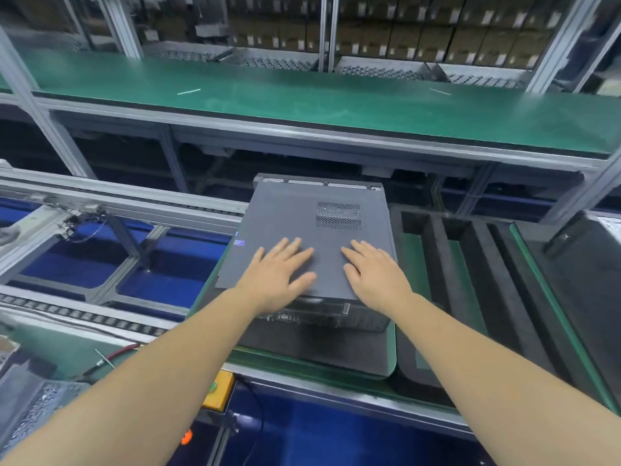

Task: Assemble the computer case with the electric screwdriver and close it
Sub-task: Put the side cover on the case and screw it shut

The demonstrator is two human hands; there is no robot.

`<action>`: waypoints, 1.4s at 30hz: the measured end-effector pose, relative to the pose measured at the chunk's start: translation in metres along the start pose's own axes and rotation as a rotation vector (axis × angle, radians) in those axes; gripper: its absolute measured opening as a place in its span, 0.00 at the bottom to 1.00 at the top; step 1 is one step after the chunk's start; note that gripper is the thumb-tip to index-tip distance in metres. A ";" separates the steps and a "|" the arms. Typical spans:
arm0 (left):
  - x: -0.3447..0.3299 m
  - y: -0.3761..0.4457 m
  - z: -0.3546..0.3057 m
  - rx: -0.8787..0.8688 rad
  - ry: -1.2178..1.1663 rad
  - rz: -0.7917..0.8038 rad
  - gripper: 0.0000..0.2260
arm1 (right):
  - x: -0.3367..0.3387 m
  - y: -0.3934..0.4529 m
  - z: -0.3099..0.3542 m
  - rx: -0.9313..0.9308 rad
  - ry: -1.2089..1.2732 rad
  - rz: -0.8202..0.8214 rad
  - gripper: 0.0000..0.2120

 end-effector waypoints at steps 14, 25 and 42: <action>-0.019 -0.020 -0.034 0.039 0.256 0.013 0.33 | 0.002 -0.037 -0.004 0.103 -0.043 -0.061 0.23; -0.029 0.003 -0.033 0.024 0.221 -0.003 0.28 | -0.005 -0.035 -0.017 0.024 -0.119 -0.024 0.26; -0.026 0.005 0.003 -0.025 0.229 0.044 0.28 | -0.006 -0.035 -0.019 -0.057 -0.149 0.072 0.40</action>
Point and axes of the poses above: each hand's wrist, its own y-axis towards the middle knuckle, its own x-axis out of the back of the hand, z = x × y, the point moved 3 cm from there along y, towards the middle knuckle, and after that the axes turned 6 degrees about y, right-handed, at the moved point
